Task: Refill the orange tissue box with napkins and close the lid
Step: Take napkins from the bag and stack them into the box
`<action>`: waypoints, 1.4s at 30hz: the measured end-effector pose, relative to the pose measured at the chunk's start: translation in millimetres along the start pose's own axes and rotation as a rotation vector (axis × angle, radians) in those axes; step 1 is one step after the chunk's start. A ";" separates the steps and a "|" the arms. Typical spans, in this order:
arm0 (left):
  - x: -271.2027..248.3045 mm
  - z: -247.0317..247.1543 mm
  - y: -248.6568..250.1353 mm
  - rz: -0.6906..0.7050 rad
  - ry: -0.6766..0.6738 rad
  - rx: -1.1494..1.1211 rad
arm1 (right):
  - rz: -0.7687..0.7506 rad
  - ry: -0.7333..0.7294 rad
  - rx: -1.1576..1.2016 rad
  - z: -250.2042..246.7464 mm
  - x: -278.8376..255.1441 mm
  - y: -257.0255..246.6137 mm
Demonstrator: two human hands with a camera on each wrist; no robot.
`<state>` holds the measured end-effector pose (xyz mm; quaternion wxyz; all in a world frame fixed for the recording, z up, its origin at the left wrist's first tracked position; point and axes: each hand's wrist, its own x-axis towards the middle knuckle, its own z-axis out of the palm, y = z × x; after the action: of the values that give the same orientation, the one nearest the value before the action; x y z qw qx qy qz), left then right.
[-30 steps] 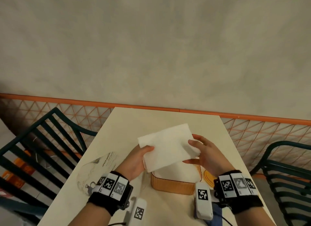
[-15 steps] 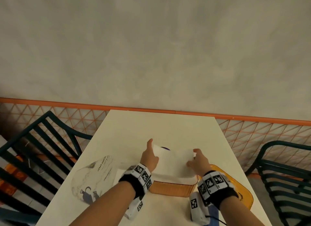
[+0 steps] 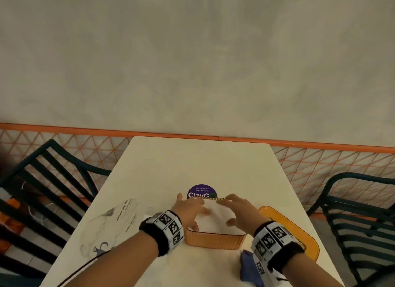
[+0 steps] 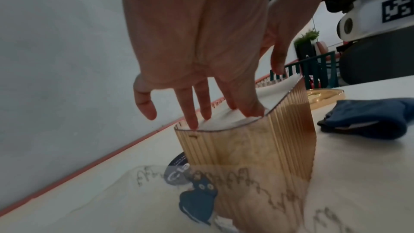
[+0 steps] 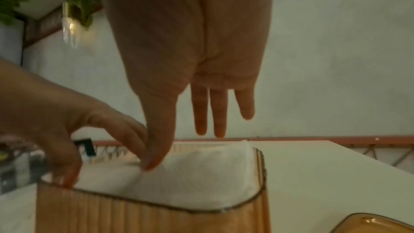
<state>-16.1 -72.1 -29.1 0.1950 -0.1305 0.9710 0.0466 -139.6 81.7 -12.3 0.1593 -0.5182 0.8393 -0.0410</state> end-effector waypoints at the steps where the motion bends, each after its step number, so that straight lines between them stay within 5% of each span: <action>1: 1.8 1.1 -0.2 0.002 -0.020 0.018 | 0.006 -0.104 -0.051 2.3 2.2 0.2; 5: 5.6 10.9 3.6 -0.010 -0.022 0.052 | 0.097 -0.267 -0.144 18.0 9.2 6.7; 10: 7.1 16.9 5.0 -0.008 0.055 0.022 | 0.058 -0.224 -0.188 24.5 10.3 11.4; 12: -1.1 17.3 0.6 -0.030 0.153 -0.152 | 0.049 -0.213 -0.172 22.7 7.4 14.9; 16: -33.1 30.0 -24.2 -0.388 0.492 -0.456 | 0.062 -0.030 -0.095 16.9 -0.5 27.4; 17: -40.6 36.8 -33.1 -0.525 0.464 -0.470 | 0.088 0.079 -0.062 16.8 -2.2 31.7; 19: -50.9 54.4 -48.5 -0.739 0.194 -0.482 | 0.178 0.246 0.029 20.7 -5.1 39.6; 22: -55.9 80.0 -54.0 -0.848 -0.082 -0.469 | 0.328 0.199 0.198 32.5 -3.7 42.8; 28: -54.3 102.6 -48.6 -1.000 -0.075 -0.526 | 0.449 0.101 0.392 48.2 3.9 36.7; 32: -49.1 104.0 -53.0 -0.995 -0.023 -0.835 | 0.464 0.111 0.403 50.7 4.2 35.7; 37: -60.1 91.5 -65.6 -0.836 -0.027 -1.031 | 0.453 0.113 0.404 51.7 4.2 39.4; 42: -94.3 45.0 -81.0 -0.644 0.133 -1.384 | 0.392 0.184 0.388 30.6 -0.8 44.9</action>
<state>106.3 -121.5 -36.8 0.0141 -0.5020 0.6440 0.5771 -168.3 105.9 -51.6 0.1834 -0.3002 0.9108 -0.2159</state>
